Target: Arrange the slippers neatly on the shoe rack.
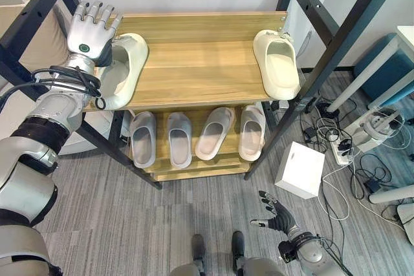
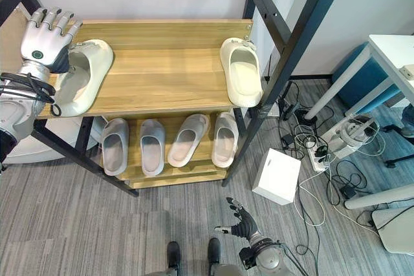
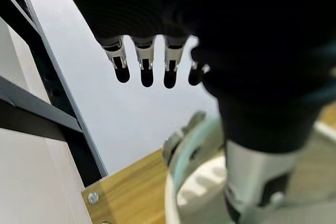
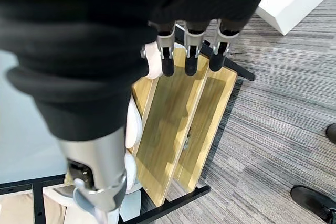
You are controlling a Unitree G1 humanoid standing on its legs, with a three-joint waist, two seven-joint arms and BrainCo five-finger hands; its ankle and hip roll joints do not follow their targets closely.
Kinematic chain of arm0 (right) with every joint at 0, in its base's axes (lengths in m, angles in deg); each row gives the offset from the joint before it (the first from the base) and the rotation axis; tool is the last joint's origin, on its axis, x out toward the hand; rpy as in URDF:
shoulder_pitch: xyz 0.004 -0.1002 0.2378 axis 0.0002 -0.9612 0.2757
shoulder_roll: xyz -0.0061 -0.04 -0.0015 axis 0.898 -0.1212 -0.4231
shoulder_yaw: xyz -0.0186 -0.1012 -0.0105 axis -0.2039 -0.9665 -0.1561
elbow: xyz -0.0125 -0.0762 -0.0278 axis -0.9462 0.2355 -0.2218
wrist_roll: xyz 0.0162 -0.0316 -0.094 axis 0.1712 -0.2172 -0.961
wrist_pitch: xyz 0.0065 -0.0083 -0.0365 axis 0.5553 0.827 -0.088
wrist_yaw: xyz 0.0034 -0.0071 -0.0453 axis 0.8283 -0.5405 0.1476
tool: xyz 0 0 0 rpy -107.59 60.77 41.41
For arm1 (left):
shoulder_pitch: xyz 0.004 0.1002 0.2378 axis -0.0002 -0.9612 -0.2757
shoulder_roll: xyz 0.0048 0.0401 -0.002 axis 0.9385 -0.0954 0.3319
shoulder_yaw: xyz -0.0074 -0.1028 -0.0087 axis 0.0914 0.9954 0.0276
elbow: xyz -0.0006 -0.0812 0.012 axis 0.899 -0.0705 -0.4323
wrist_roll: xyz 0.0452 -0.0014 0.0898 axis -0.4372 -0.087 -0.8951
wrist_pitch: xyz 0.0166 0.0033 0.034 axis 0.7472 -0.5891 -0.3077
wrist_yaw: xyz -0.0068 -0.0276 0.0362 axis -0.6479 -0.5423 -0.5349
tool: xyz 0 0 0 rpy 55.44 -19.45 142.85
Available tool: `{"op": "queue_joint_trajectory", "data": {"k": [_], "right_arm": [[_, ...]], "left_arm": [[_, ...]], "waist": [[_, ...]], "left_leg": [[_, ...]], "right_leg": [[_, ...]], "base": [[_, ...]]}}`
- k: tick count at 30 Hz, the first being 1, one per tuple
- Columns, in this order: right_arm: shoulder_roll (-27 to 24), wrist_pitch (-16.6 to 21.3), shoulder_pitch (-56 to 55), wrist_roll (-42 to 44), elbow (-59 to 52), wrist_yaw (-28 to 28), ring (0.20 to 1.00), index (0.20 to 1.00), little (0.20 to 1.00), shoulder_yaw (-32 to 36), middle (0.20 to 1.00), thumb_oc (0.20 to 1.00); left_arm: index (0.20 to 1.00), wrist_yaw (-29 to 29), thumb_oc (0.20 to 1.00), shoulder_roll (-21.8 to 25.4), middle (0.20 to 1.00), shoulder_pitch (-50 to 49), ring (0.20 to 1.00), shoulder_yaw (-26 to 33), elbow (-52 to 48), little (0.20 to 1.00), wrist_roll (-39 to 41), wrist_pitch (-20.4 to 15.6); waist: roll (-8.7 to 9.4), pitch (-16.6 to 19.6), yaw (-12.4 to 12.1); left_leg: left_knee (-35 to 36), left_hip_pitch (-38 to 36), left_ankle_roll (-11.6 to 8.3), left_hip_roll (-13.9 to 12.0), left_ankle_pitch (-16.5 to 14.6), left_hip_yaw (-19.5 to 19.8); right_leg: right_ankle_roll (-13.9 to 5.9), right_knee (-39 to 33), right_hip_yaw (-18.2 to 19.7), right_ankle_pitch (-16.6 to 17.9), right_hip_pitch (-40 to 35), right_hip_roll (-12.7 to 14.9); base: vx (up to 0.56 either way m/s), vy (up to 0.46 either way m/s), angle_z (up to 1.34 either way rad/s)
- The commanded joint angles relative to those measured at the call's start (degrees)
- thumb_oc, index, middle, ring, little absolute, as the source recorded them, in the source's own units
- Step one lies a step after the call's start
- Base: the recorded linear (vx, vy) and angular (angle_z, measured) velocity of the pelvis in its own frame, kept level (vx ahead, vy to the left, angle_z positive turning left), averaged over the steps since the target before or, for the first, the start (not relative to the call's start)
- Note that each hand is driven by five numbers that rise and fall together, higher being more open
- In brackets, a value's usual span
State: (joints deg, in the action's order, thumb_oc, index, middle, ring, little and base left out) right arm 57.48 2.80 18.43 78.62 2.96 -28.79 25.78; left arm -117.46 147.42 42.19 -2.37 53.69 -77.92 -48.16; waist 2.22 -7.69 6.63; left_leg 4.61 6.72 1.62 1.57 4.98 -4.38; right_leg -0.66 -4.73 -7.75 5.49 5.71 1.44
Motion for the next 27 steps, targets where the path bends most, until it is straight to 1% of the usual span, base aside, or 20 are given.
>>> {"op": "queue_joint_trajectory", "data": {"k": [1, 2, 3, 4, 8, 11, 14, 15, 17, 18, 22, 27], "right_arm": [[-1.34, 2.78, 0.31, 1.36, -3.17, 0.03, 1.0, 1.0, 1.0, 3.03, 1.0, 1.0], [-1.18, 2.8, 0.63, 1.53, -2.71, 0.17, 1.0, 1.0, 1.0, 2.99, 1.0, 1.0], [-1.08, 2.81, 0.9, 1.6, -2.45, 0.16, 1.0, 1.0, 1.0, 2.86, 1.0, 1.0], [-0.8, 2.7, 0.95, 1.61, -2.33, 0.12, 1.0, 1.0, 1.0, 2.8, 1.0, 1.0], [-0.57, 2.44, 1.02, 1.55, -2.27, 0.19, 1.0, 1.0, 1.0, 2.4, 1.0, 1.0], [-0.71, 2.37, 0.89, 1.55, -2.18, 0.3, 1.0, 1.0, 1.0, 2.39, 1.0, 1.0], [-0.73, 2.31, 0.8, 1.5, -2.01, 0.51, 1.0, 1.0, 1.0, 2.9, 1.0, 1.0], [-0.81, 2.13, 0.83, 1.67, -1.95, 0.54, 1.0, 1.0, 1.0, 3.3, 1.0, 1.0], [-1.35, 1.9, 0.65, 2.08, -2.11, 0.45, 1.0, 1.0, 1.0, 3.89, 1.0, 1.0], [-1.34, 1.89, 0.63, 2.08, -2.12, 0.44, 1.0, 1.0, 1.0, 3.92, 1.0, 1.0], [-2.08, 1.7, 0.26, 2.88, -2.13, 0.24, 1.0, 1.0, 1.0, 4.54, 1.0, 1.0], [-3.46, 1.88, -0.41, 3.73, -1.81, 0.31, 1.0, 1.0, 1.0, 5.3, 1.0, 1.0]], "left_arm": [[1.0, -0.54, 1.0, 0.19, 1.0, 10.18, 1.0, -0.96, 6.18, 1.0, -1.32, 1.41], [1.0, -0.55, 1.0, -0.12, 1.0, 10.26, 1.0, -1.05, 6.69, 1.0, -1.05, 1.29], [0.551, -0.57, 0.551, -0.44, 0.551, 10.32, 0.551, -1.04, 7.23, 0.551, -0.71, 1.2], [0.2, -0.64, 0.2, -0.48, 0.2, 9.82, 0.2, 0.18, 6.9, 0.2, 1.04, 0.6], [0.2, -1.51, 0.2, -0.85, 0.2, 8.82, 0.2, 2.17, 4.99, 0.2, 3.78, -0.37], [0.2, -1.83, 0.2, -1.93, 0.2, 8.28, 0.2, 2.67, 3.02, 0.2, 3.57, -0.65], [0.2, -1.75, 0.2, -2.84, 0.2, 7.59, 0.2, 3.59, -1.52, 0.2, 2.63, -0.67], [0.2, -1.27, 0.2, -4.82, 0.2, 7.06, 0.2, 4.28, -5.46, 0.2, 1.58, -0.93], [0.2, -0.22, 0.2, -7.35, 0.2, 7.83, 0.2, 3.65, -8.22, 0.2, 0.13, -1.19], [0.2, -0.21, 0.2, -7.37, 0.2, 7.86, 0.2, 3.63, -8.21, 0.2, 0.12, -1.18], [0.2, 0.51, 0.2, -10.17, 0.2, 10.23, 0.2, 1.46, -7.05, 0.2, -0.56, -1.34], [0.2, 0.2, 0.2, -12.0, 0.2, 12.99, 0.2, -0.82, -3.63, 0.2, -1.17, -0.54]], "waist": [[0.3, 0.48, 0.0], [0.41, 0.49, 0.05], [0.51, 0.47, 0.1], [0.74, 0.53, 0.11], [0.76, 0.61, -0.03], [0.55, 0.72, -0.06], [0.09, 0.77, -0.17], [-0.22, 0.89, -0.16], [-0.56, 1.1, 0.18], [-0.56, 1.09, 0.16], [-1.06, 1.27, 0.98], [-1.59, 1.14, 2.15]], "left_leg": [[0.39, -5.35, 0.45, -0.87, -12.29, 2.2], [0.39, -5.27, 0.49, -0.88, -12.31, 2.01], [0.39, -5.22, 0.54, -0.87, -12.33, 1.91], [0.39, -5.17, 0.6, -0.86, -12.42, 1.63], [0.39, -5.24, 0.57, -0.8, -12.53, 1.33], [0.39, -5.46, 0.49, -0.77, -12.67, 1.41], [0.39, -5.78, 0.41, -0.71, -12.75, 1.73], [0.39, -6.08, 0.35, -0.7, -12.72, 2.05], [0.39, -6.41, 0.18, -0.82, -12.64, 2.25], [0.39, -6.42, 0.18, -0.82, -12.64, 2.26], [0.39, -6.68, -0.07, -1.03, -12.46, 1.74], [0.39, -6.44, -0.25, -1.25, -12.19, 0.79]], "right_leg": [[-8.29, -0.27, -1.83, -7.17, -5.58, 4.58], [-8.37, -0.27, -1.6, -7.01, -5.39, 4.56], [-8.38, -0.27, -1.4, -6.89, -5.27, 4.54], [-8.49, -0.27, -1.25, -6.64, -5.11, 4.59], [-8.58, -0.27, -1.15, -6.72, -5.07, 4.61], [-8.46, -0.27, -1.43, -7.21, -5.36, 4.7], [-8.25, -0.27, -1.93, -7.95, -5.8, 4.71], [-7.96, -0.27, -2.18, -8.49, -6.18, 4.71], [-7.66, -0.27, -2.41, -8.96, -6.65, 4.66], [-7.66, -0.27, -2.42, -8.97, -6.66, 4.65], [-7.4, -0.27, -2.01, -9.11, -6.65, 4.53], [-7.2, -0.27, -0.89, -8.97, -5.92, 4.32]], "base": [[0.01, 0.04, -0.13], [0.0, 0.032, -0.15], [0.0, 0.04, -0.12], [0.0, 0.026, -0.09], [0.0, 0.01, -0.09], [0.0, -0.003, -0.02], [-0.02, -0.022, 0.02], [-0.07, -0.104, 0.11], [-0.07, -0.116, 0.09], [-0.04, -0.067, 0.03], [-0.03, -0.07, 0.03], [-0.02, -0.064, -0.07]]}}
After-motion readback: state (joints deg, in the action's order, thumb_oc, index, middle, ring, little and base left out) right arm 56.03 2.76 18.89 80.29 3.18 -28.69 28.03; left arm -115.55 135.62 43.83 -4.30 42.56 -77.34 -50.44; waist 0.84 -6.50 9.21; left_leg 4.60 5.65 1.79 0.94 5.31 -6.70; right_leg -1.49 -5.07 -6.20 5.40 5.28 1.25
